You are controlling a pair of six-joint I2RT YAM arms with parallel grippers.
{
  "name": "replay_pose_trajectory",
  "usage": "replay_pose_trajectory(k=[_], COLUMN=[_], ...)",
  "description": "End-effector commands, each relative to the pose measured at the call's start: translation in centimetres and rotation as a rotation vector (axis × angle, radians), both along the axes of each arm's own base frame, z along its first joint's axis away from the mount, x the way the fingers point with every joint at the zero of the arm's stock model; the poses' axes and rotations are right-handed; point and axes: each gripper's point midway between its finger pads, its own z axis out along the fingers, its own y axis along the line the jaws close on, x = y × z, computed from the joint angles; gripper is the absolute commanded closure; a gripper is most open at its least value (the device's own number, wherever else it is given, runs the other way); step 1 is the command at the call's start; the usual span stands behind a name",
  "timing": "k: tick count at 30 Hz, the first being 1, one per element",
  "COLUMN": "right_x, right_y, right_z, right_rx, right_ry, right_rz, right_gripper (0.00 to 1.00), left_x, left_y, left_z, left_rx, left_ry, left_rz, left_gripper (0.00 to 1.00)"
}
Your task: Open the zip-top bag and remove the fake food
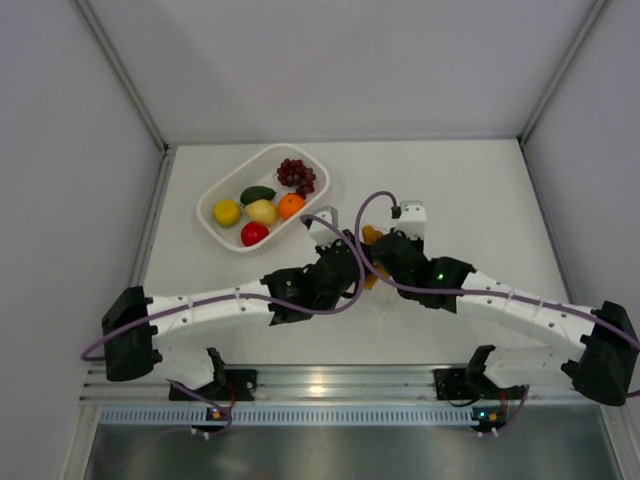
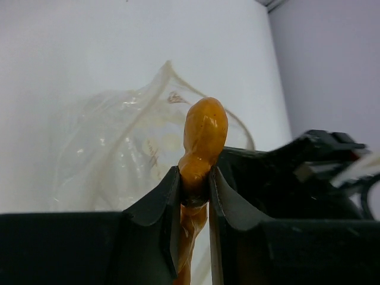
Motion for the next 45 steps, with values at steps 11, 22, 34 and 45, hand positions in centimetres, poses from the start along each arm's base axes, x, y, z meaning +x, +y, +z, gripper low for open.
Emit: replay_pose_trajectory(k=[11,22,34,45], right_x=[4.5,5.2,3.7,3.3], right_y=[-4.1,-10.1,-10.9,-10.7], right_z=[1.3,4.3,6.7,7.0], right_rx=[0.032,-0.007,0.001,0.004], right_ry=[-0.003,-0.037,-0.073,-0.075], right_rz=[-0.088,-0.173,-0.126,-0.091], right_gripper=[1.0,1.0,1.0,1.0], left_x=[-2.3,4.5,22.6,30.0], left_y=[3.0,14.4,23.1,26.5], left_z=[4.8,5.5,2.5,-3.8], left_rx=[-0.059,0.239,0.534,0.384], left_ry=[-0.093,-0.087,0.117,0.335], left_rz=[-0.118,0.181,0.229,0.22], left_gripper=[1.0,1.0,1.0,1.0])
